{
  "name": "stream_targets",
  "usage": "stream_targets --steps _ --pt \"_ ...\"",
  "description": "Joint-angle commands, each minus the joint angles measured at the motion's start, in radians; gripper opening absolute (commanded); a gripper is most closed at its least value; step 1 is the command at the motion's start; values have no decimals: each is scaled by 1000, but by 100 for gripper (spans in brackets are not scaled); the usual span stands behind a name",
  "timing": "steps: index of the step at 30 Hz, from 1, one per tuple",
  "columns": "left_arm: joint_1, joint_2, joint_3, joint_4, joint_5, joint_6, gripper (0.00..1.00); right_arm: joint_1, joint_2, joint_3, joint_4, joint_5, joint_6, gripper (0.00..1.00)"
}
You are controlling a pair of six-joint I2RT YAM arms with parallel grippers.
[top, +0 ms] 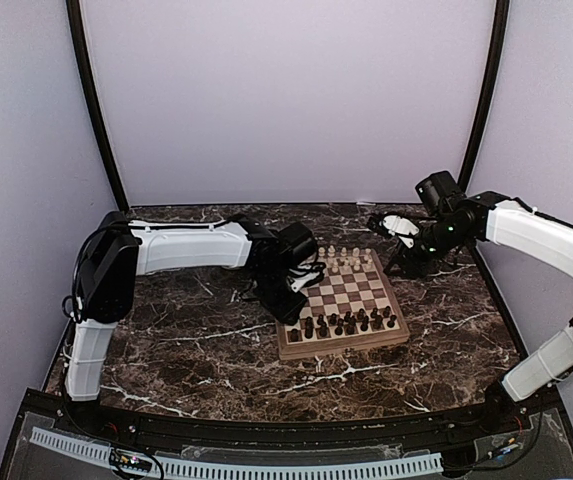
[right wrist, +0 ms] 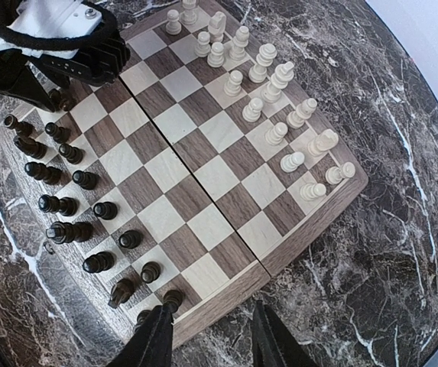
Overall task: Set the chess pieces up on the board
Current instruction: Pick up the pawn from h7.
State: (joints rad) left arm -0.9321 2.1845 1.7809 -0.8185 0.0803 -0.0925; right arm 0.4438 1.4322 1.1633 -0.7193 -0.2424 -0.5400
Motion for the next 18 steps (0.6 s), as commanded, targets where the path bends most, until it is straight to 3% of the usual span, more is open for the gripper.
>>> stream_targets --steps 1,6,18 --pt "-9 4 27 -45 -24 20 26 -5 -22 -10 30 0 9 37" --pt "-9 9 29 -56 -25 27 15 -5 -19 -3 28 -3 9 37" --pt "22 -102 20 30 -44 86 7 -12 22 106 51 -19 43 37"
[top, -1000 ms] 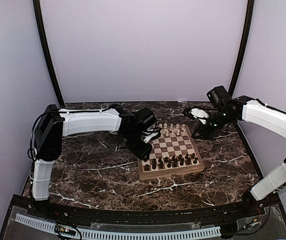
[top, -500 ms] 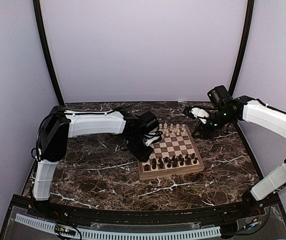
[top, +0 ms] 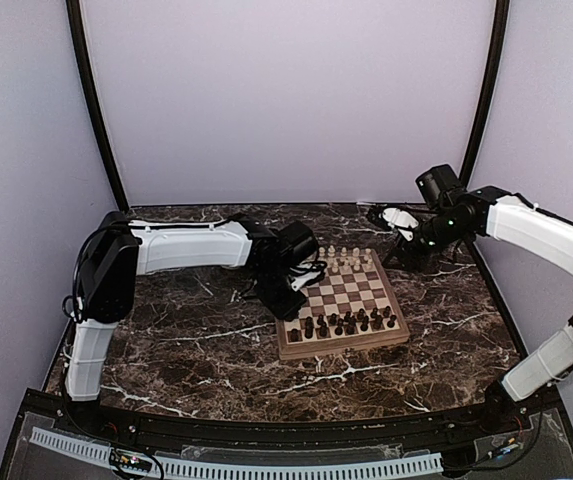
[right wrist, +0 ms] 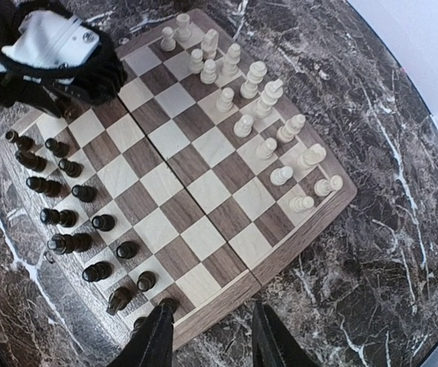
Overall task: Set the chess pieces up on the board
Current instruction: Pick up the pawn from h7, then pass from the left arm to the right
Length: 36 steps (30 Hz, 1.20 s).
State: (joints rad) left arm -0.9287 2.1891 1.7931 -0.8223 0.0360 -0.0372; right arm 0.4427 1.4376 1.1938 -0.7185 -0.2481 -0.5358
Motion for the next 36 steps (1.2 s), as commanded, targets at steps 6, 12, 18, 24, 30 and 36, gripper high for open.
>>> stream_targets --steps 6,12,18,24,30,36 --pt "35 -270 -150 292 0 25 7 -22 112 231 59 -122 163 39" --pt "34 -467 -383 661 62 27 8 -27 272 418 -33 -363 259 41" --pt "33 -521 -461 788 86 65 8 24 458 618 -266 -651 206 41" --pt "28 -531 -494 819 95 79 9 92 502 662 -315 -710 198 42" --pt "26 -533 -502 819 96 91 9 121 509 641 -328 -745 195 42" --pt "24 -538 -500 819 115 100 9 125 513 644 -307 -743 217 41"
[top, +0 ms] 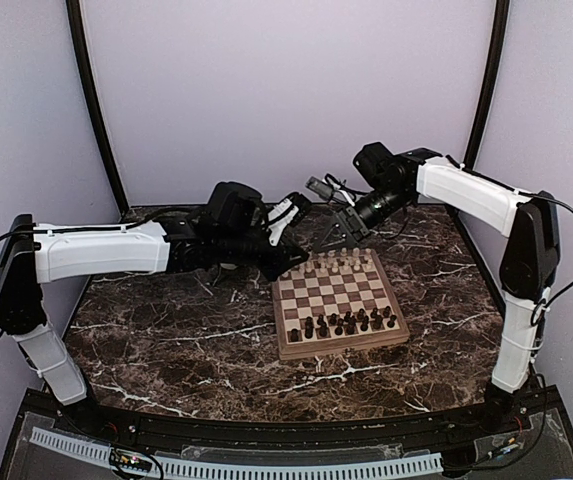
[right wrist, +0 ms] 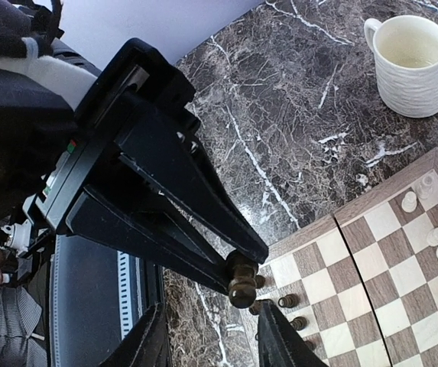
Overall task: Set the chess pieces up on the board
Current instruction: Pass from the left arm to the right, then place the pawn at h7.
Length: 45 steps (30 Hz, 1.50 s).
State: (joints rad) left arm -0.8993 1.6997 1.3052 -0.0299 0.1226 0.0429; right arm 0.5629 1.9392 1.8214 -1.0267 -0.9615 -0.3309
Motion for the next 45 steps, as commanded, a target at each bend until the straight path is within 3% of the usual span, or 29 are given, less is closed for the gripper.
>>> stream_targets --steps 1,13,21,26,33,37,40,45 --pt "-6 -50 -14 41 43 23 9 5 14 18 3 -34 14 40" --pt "-14 -46 -7 74 70 29 9 4 16 24 3 -49 16 22" --pt "-18 -49 -12 73 85 40 9 5 10 26 18 -45 31 21" --pt "-19 -52 -16 73 76 43 10 5 10 26 19 -42 28 8" --pt "-19 -118 -49 52 -24 64 40 10 -1 30 34 154 -6 5" --pt "-10 -233 -112 50 -211 78 60 44 -14 -5 62 331 -43 4" --pt "26 -313 -143 47 -297 44 66 91 -22 -39 89 431 -69 4" --pt "212 -392 -127 36 -313 -135 73 191 3 -39 89 565 -112 5"
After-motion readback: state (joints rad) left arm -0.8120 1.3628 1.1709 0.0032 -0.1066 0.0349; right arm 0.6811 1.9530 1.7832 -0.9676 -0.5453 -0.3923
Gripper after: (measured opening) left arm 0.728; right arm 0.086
